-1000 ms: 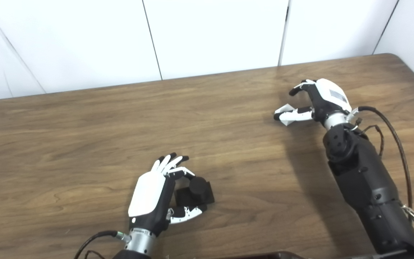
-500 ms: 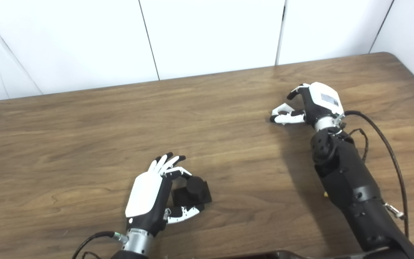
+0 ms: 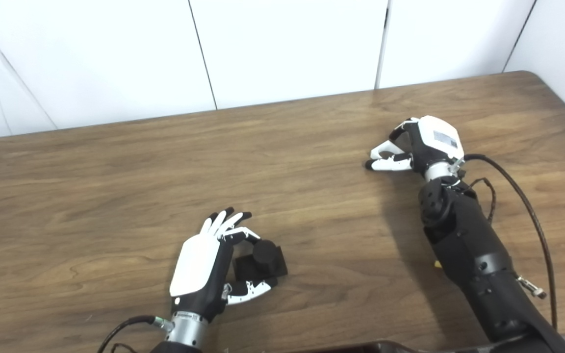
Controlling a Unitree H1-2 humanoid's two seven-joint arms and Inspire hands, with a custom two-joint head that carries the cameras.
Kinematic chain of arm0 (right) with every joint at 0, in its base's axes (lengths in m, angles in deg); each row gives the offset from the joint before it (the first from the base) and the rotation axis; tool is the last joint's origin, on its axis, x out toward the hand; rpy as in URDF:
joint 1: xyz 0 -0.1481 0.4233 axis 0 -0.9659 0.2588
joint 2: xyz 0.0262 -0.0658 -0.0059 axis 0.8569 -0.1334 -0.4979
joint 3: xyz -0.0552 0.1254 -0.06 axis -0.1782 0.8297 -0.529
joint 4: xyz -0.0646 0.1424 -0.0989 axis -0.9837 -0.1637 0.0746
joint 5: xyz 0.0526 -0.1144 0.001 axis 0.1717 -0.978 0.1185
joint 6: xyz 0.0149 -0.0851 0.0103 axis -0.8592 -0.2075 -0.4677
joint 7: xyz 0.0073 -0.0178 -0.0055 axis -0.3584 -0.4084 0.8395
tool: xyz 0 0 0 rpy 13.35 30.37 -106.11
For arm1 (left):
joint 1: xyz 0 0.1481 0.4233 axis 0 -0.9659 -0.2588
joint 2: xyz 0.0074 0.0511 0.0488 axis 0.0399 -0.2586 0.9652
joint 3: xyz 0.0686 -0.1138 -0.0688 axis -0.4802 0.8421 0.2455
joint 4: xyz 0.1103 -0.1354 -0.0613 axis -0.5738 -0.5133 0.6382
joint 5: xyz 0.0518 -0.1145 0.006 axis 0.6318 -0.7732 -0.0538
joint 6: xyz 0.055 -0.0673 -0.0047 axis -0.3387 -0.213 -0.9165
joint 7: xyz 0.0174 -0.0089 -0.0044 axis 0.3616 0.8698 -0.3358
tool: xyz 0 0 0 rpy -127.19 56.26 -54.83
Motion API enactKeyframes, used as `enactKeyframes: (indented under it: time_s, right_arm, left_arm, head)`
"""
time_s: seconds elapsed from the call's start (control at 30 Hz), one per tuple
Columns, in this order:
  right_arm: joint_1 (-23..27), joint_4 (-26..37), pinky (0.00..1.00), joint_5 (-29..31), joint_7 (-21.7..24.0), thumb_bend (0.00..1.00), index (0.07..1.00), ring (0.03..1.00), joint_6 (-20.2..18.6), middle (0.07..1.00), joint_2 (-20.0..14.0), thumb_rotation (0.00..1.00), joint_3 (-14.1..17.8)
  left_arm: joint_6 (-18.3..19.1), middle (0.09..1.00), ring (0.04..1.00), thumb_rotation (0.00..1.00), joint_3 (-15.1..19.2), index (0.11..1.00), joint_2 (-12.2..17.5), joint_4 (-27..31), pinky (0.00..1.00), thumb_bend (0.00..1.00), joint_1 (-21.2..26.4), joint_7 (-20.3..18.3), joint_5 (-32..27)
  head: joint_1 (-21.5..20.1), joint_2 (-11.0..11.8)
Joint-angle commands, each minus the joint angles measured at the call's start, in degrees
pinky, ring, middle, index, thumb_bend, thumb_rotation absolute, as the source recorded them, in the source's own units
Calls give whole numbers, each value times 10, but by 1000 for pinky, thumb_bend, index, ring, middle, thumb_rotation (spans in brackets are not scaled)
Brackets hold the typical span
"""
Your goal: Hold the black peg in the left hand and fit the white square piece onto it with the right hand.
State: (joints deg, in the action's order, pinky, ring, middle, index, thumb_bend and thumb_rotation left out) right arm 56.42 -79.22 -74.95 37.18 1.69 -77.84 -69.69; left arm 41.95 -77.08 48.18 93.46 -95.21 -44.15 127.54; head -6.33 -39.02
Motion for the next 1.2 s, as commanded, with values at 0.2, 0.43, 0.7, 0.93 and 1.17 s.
enactKeyframes:
  time_s: [0.2,0.43,0.7,0.93,1.17]
  right_arm:
    - [29,-17,925,0,-17,934,657,968,11,901,-17,437,1]
    - [24,-27,928,9,-21,945,659,968,17,897,-20,460,3]
    - [19,-25,936,14,-21,942,675,969,18,900,-21,463,4]
    - [15,-23,919,14,-23,941,670,968,19,901,-23,466,4]
    - [10,-22,859,25,-37,861,581,946,49,880,-23,333,8]
  left_arm:
    - [-2,878,964,80,2,490,-7,-6,991,517,-37,11,9]
    - [-4,878,964,80,5,490,-7,-7,993,517,-38,15,4]
    - [-7,877,963,79,6,490,-8,-7,988,517,-40,18,4]
    - [-14,884,972,78,8,490,-7,-8,1000,517,-40,22,-5]
    - [-14,886,975,78,9,490,-9,-9,1000,517,-41,23,-3]
  head:
    - [-4,-1]
    - [-5,1]
    - [-8,1]
    - [-10,0]
    - [-11,-2]
